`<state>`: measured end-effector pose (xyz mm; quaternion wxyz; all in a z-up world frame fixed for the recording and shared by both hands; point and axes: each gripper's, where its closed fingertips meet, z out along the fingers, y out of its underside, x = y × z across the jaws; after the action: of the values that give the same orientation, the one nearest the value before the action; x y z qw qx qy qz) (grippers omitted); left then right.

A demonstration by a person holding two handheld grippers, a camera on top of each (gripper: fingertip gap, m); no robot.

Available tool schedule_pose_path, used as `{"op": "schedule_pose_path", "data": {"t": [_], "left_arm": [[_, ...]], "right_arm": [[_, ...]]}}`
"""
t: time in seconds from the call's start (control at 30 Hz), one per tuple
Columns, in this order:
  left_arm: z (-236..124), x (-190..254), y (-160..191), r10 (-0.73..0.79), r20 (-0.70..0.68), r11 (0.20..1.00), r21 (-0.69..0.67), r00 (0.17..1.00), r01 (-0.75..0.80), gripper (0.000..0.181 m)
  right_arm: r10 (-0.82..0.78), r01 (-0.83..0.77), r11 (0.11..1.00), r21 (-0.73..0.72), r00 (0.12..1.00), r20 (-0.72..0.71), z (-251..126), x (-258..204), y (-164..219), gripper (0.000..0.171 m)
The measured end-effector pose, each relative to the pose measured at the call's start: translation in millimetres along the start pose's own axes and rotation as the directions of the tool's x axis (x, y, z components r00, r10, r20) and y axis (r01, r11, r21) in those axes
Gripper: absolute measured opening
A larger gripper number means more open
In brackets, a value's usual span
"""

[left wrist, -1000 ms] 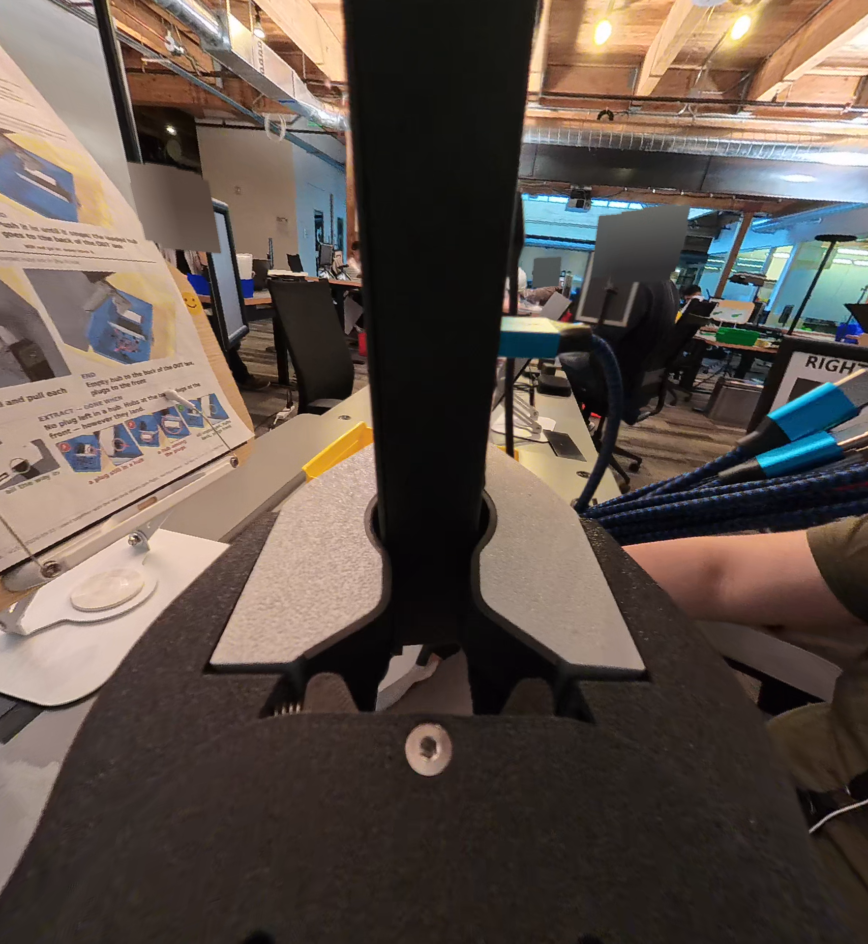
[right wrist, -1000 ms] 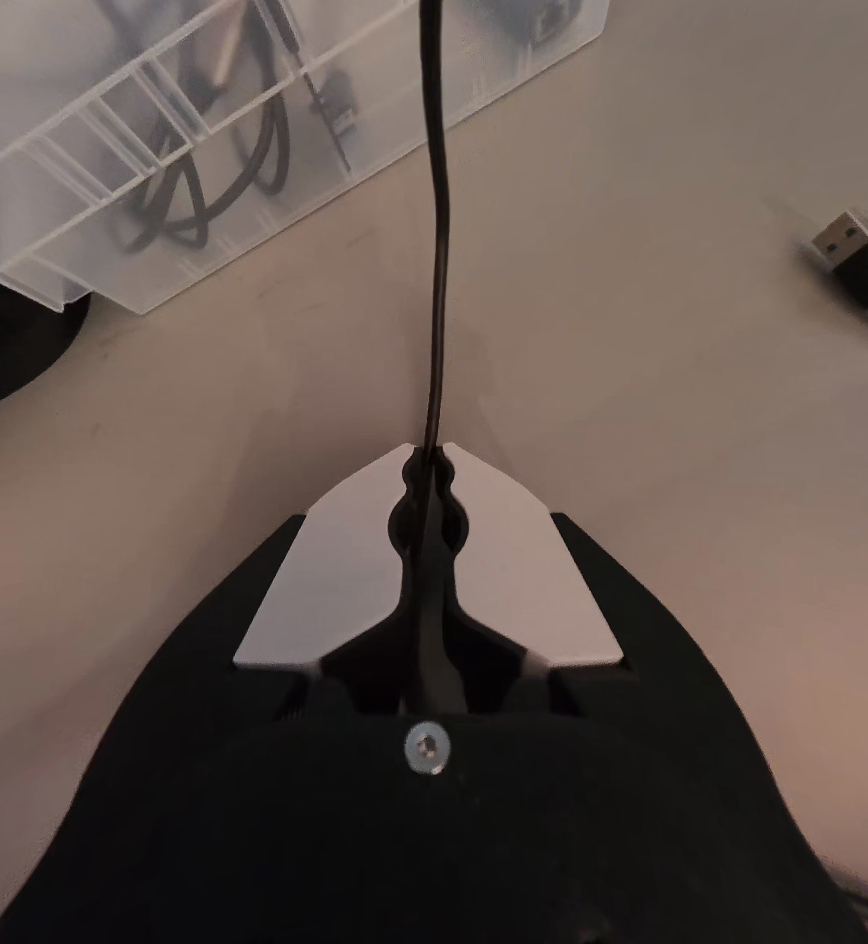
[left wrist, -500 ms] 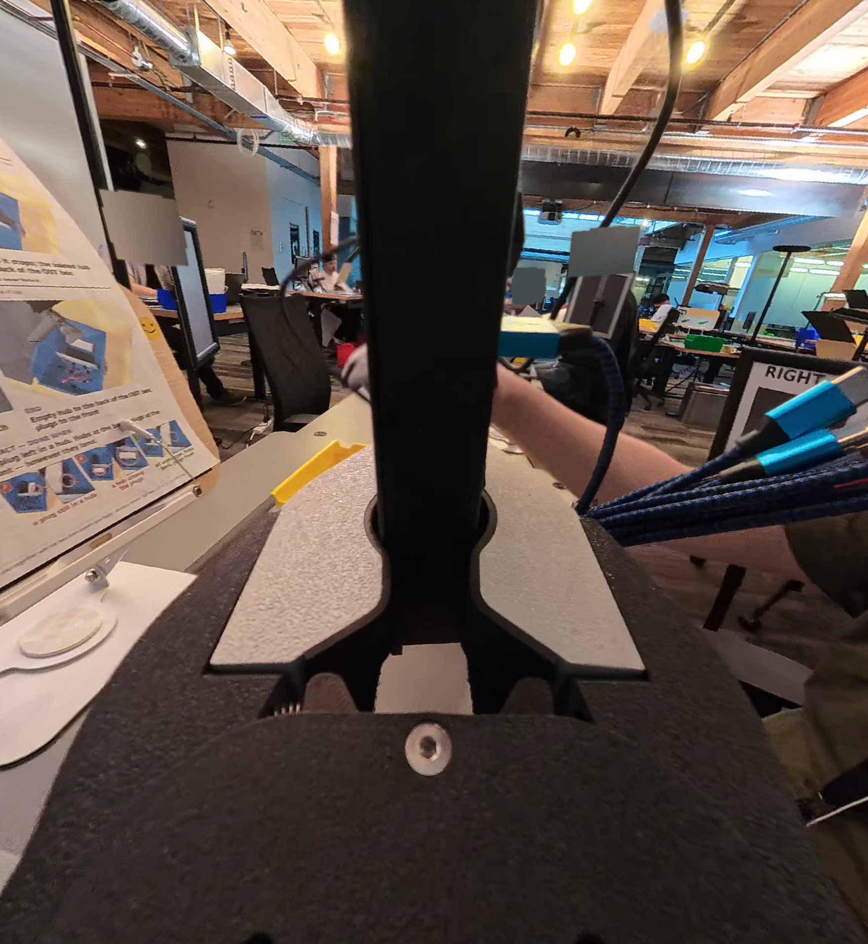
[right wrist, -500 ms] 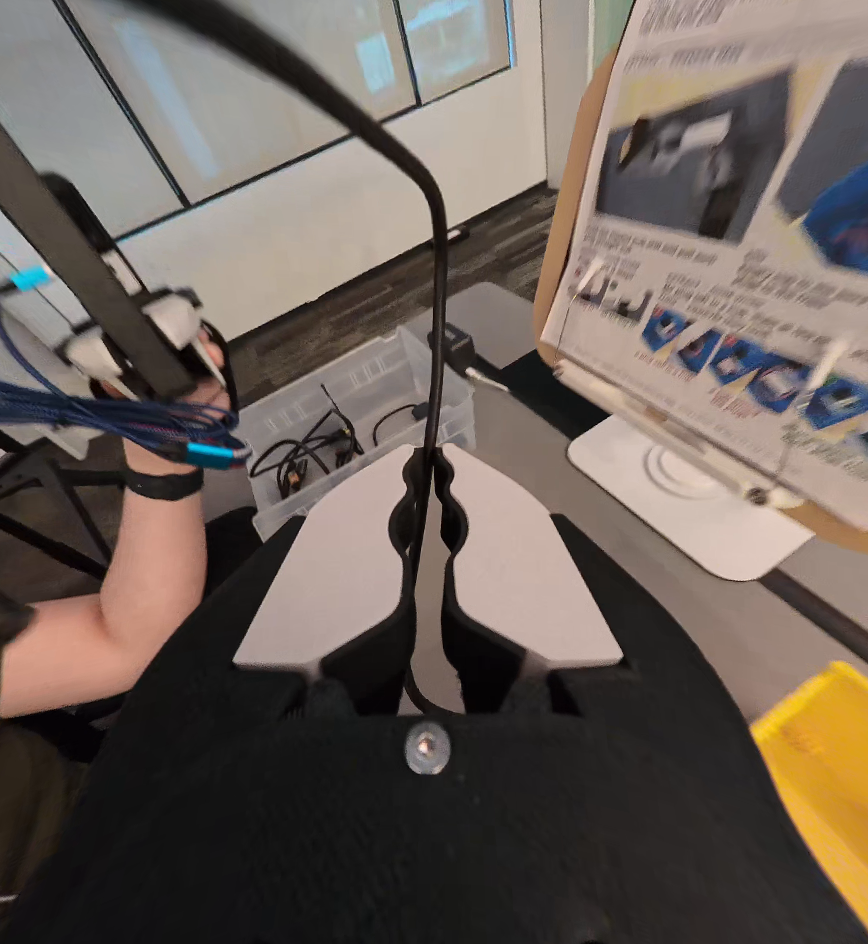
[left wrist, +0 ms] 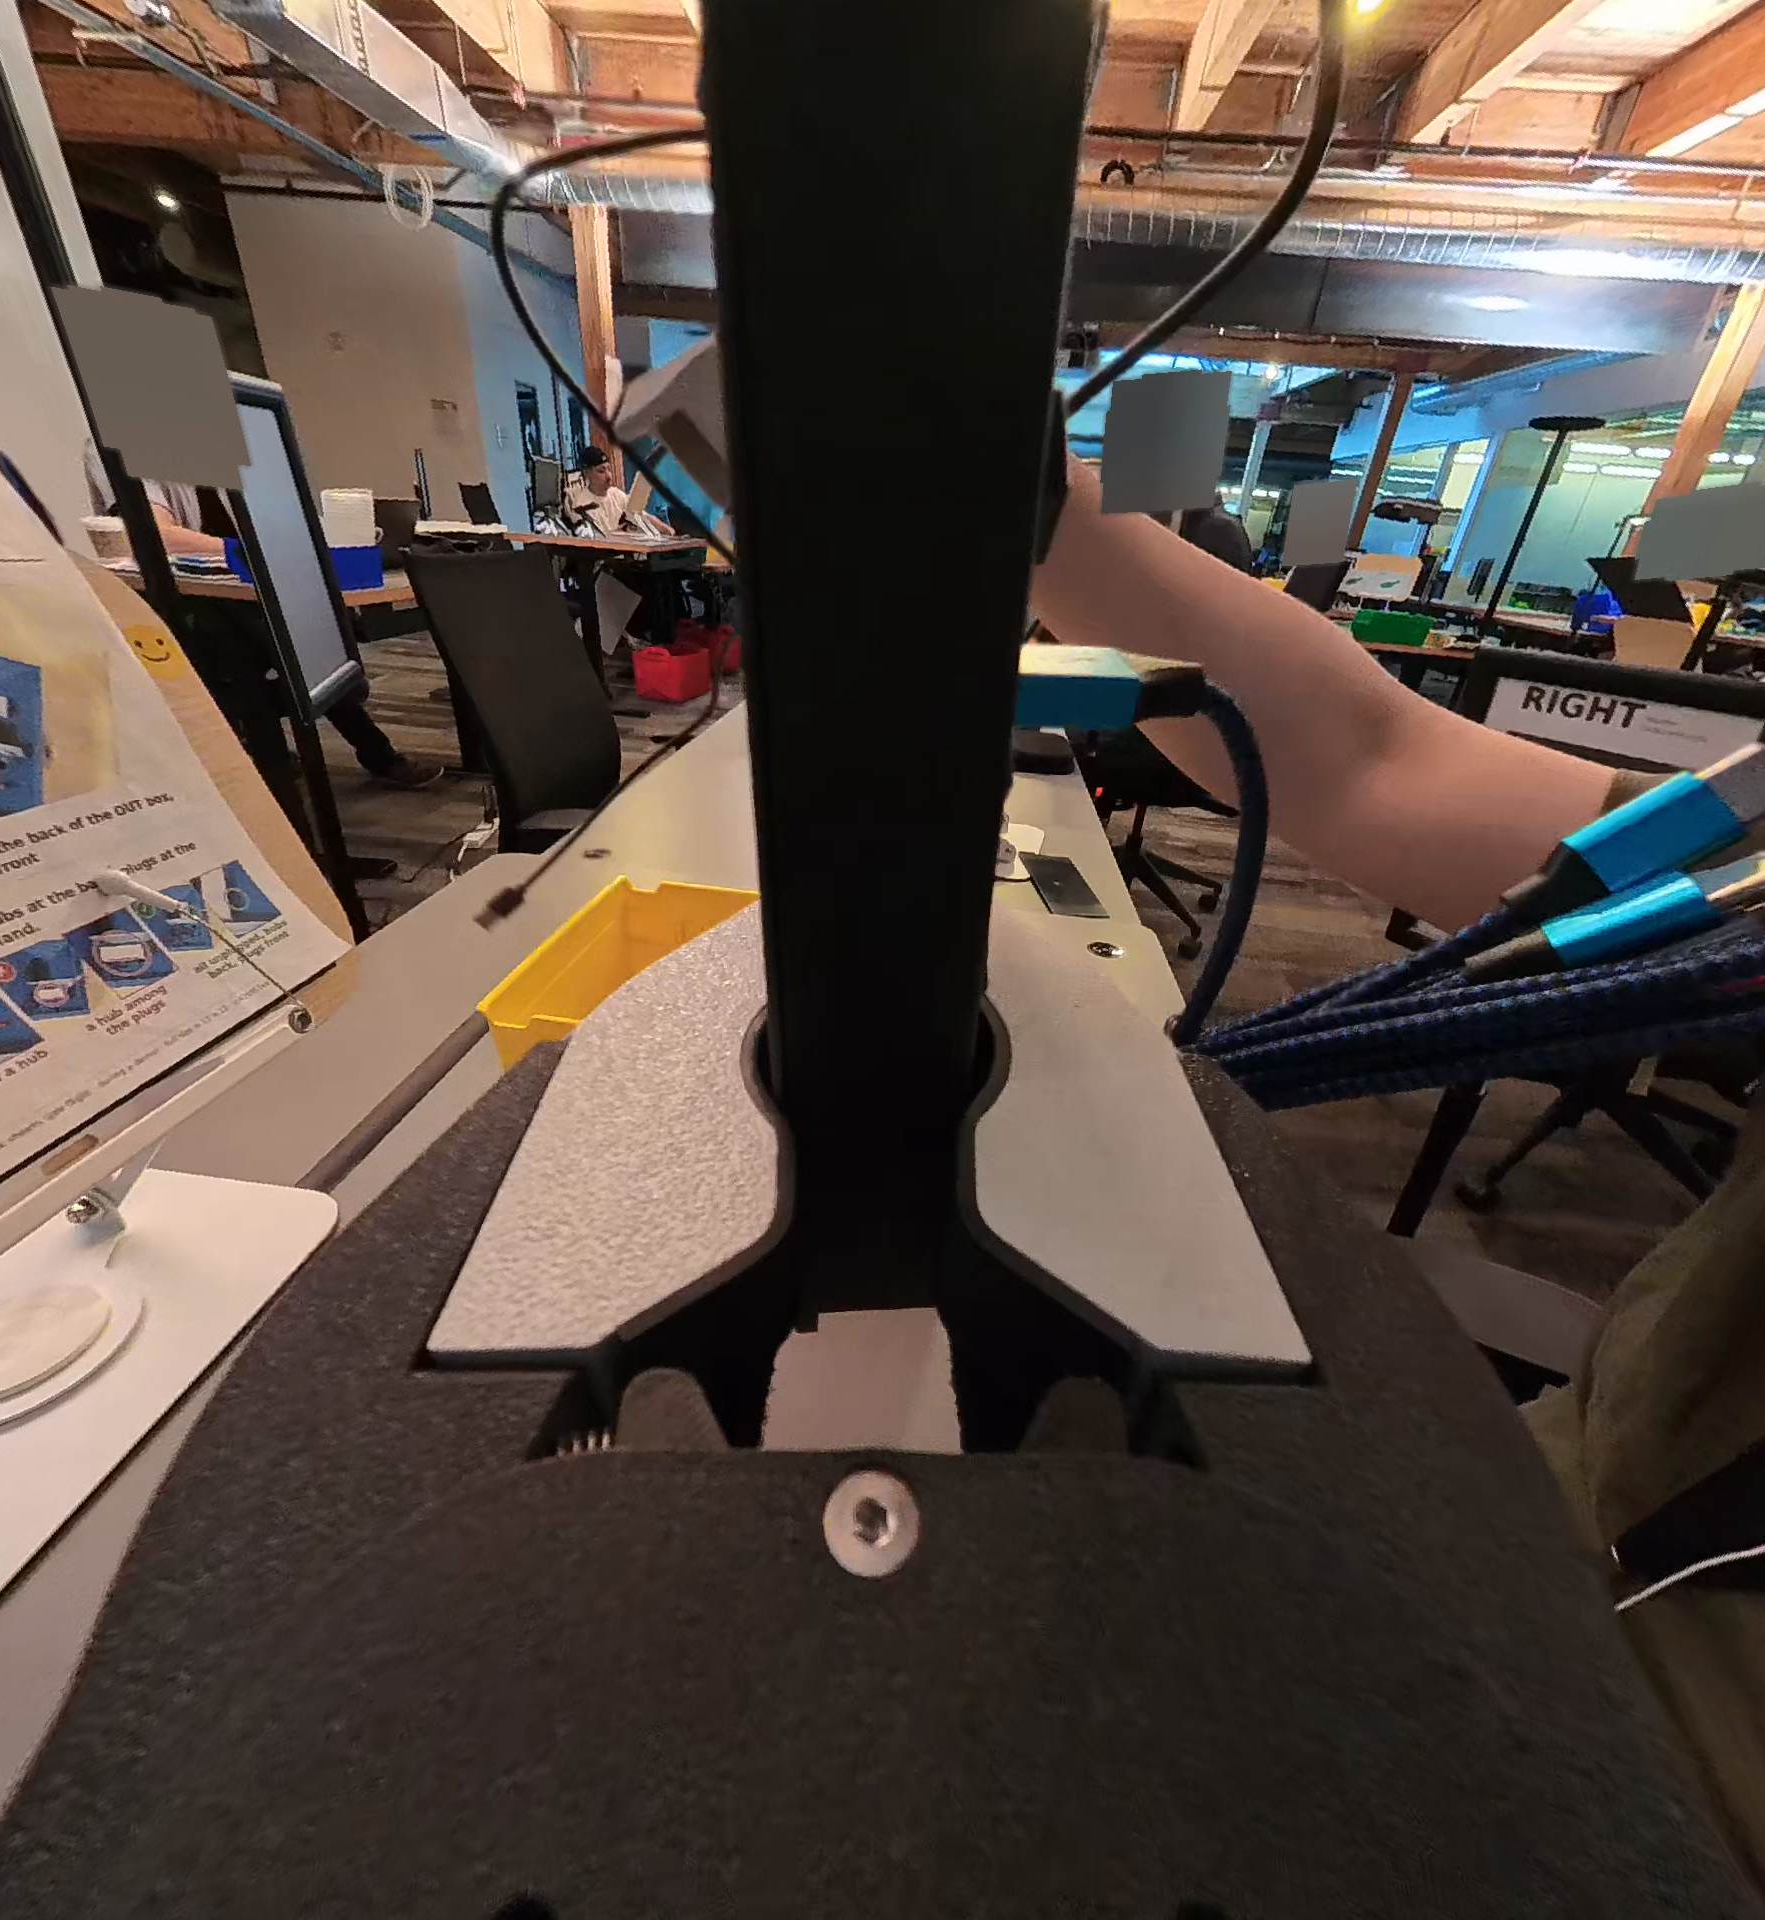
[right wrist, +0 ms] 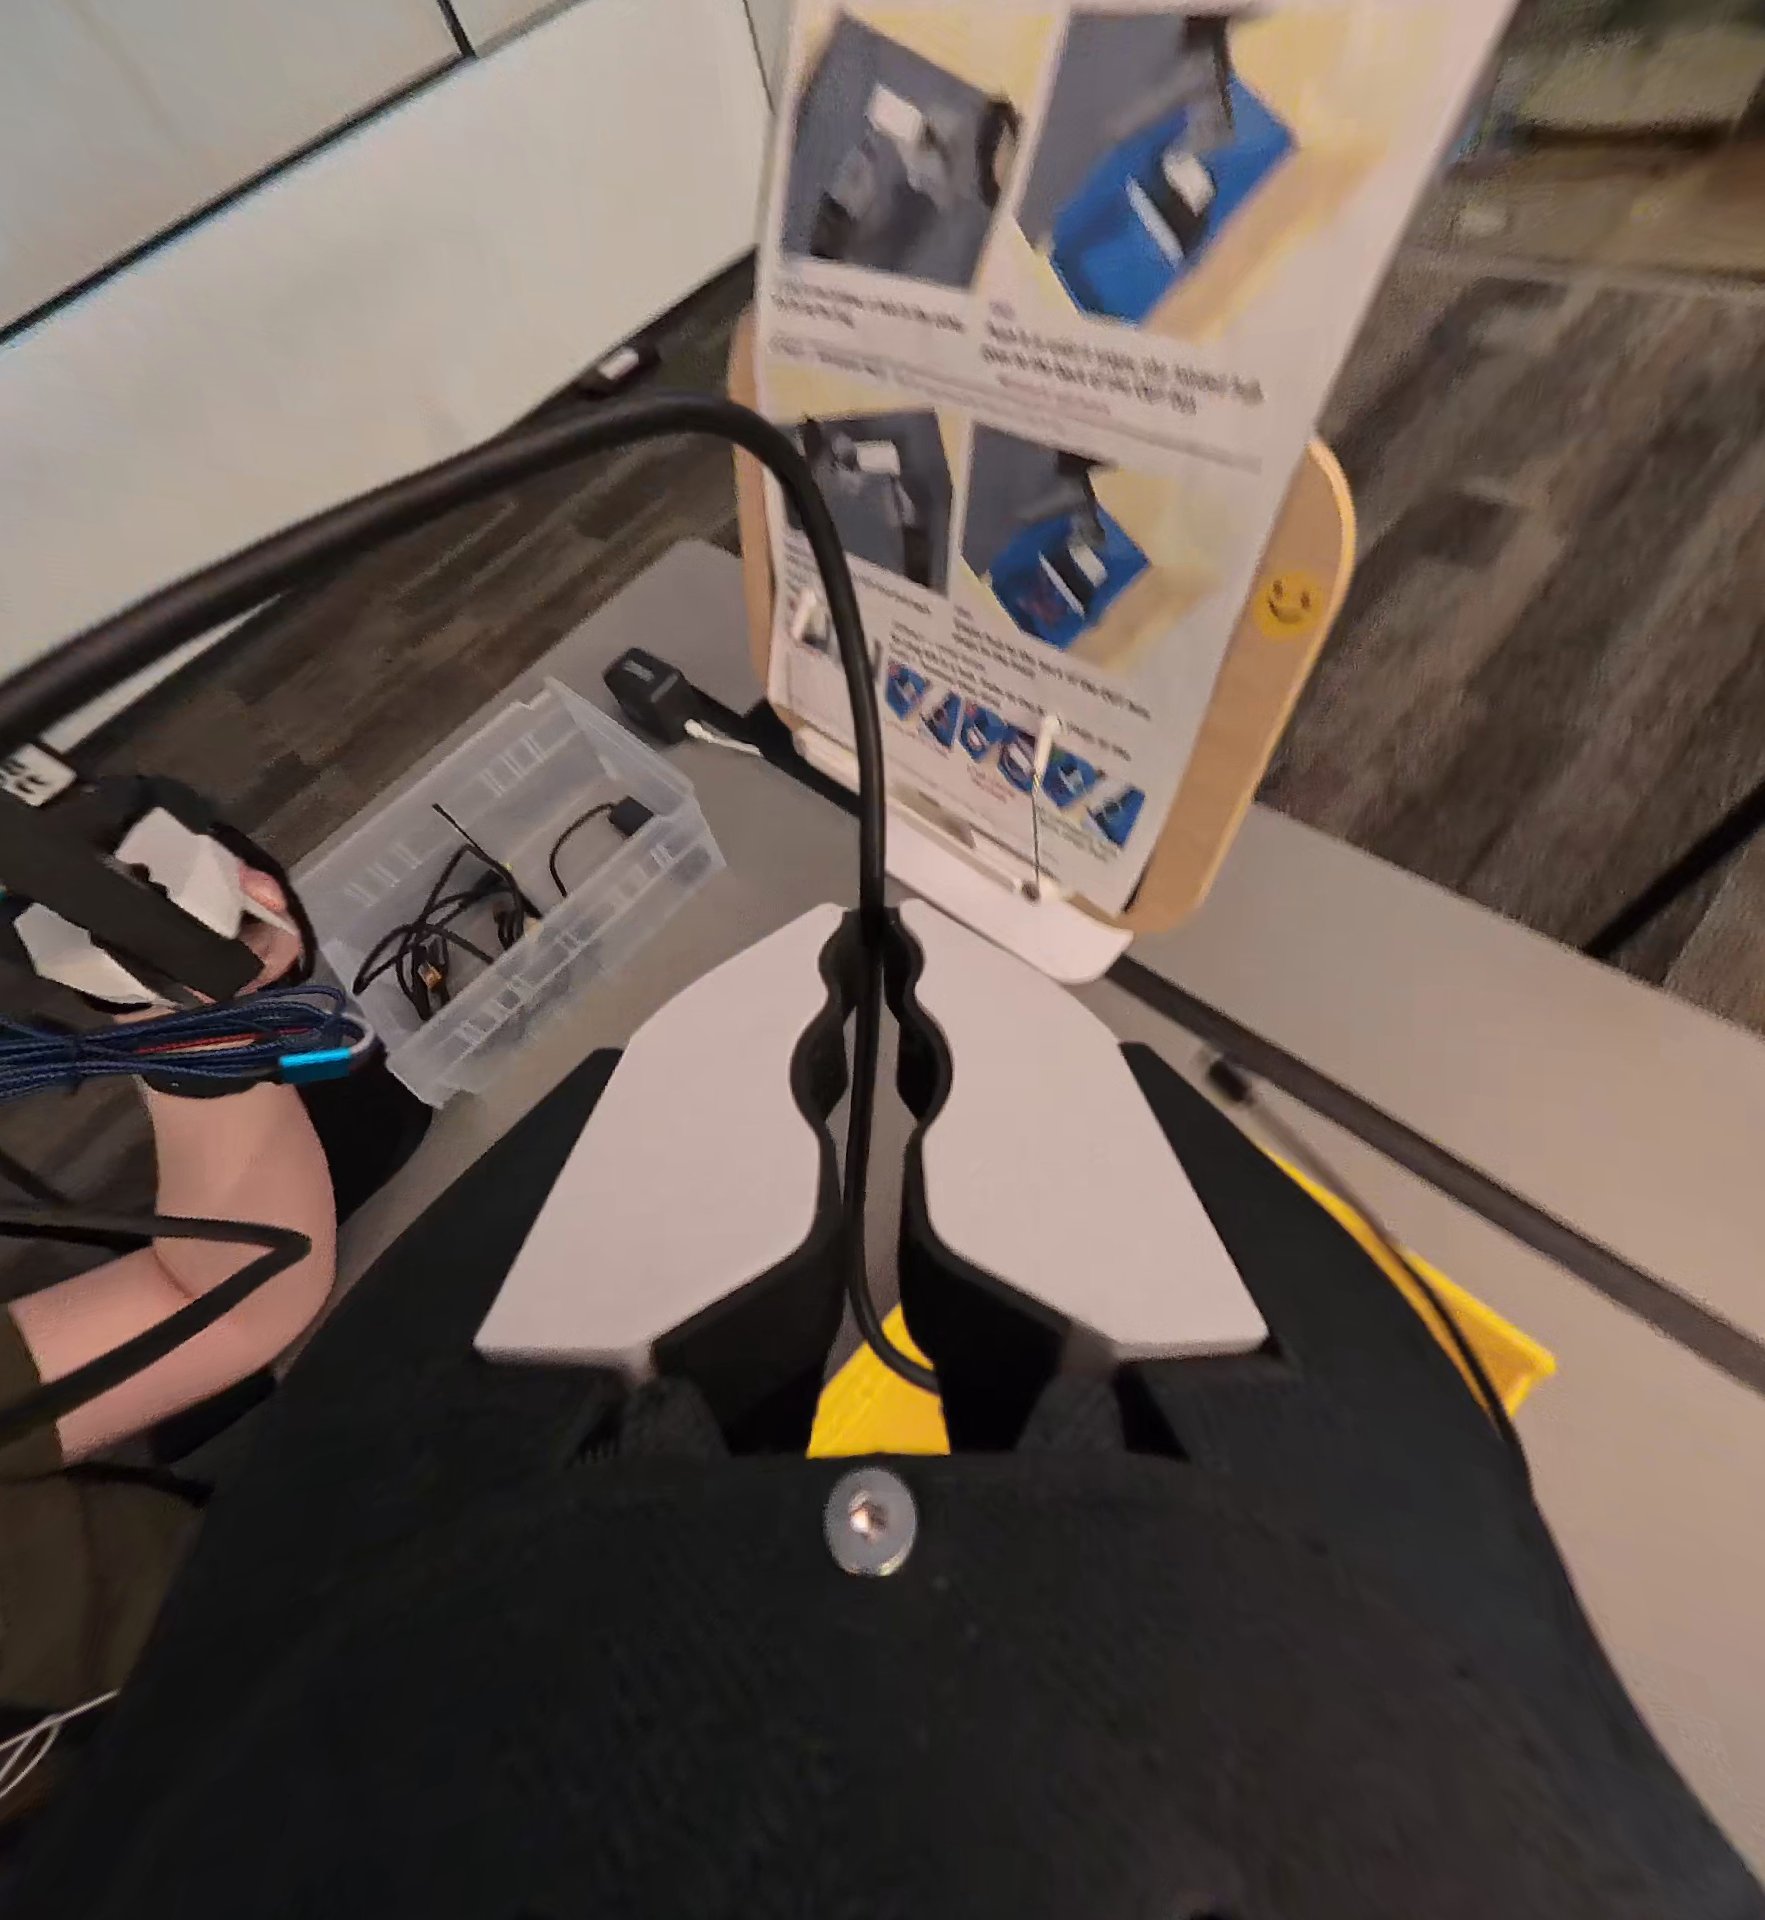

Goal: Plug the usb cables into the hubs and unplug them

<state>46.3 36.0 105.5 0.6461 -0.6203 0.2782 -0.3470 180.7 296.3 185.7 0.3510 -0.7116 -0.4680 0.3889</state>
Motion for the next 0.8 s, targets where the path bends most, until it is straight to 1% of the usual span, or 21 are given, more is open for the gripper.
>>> {"op": "schedule_pose_path", "data": {"t": [0.07,0.17,0.37,0.5,0.63,0.8], "left_arm": [[4,-1,3,-0.002,0.002,1.000,-0.016,1.000,0.002,0.026],[9,-2,6,-0.008,0.005,0.999,-0.037,1.000,0.008,0.026],[17,-5,12,-0.013,0.011,0.998,-0.066,1.000,0.013,0.026],[21,-9,16,-0.029,0.020,0.997,-0.077,0.999,0.030,0.026],[24,-11,18,-0.045,0.027,0.996,-0.081,0.999,0.047,0.027],[27,-15,21,-0.049,0.048,0.994,-0.095,0.998,0.053,0.026]], "right_arm": [[0.047,-0.047,0.998,-0.031,0.999,0.004,2,13,13,0.005],[0.068,-0.067,0.998,-0.017,0.998,0.018,0,24,22,0.005],[0.087,-0.088,0.995,0.043,0.996,0.022,-16,41,15,0.004],[0.058,-0.060,0.996,0.068,0.998,0.022,-28,39,2,0.004],[0.032,-0.033,0.999,0.020,0.999,0.030,-30,31,4,0.005],[-0.014,0.013,1.000,0.006,0.998,0.055,-38,16,2,0.004]]}}
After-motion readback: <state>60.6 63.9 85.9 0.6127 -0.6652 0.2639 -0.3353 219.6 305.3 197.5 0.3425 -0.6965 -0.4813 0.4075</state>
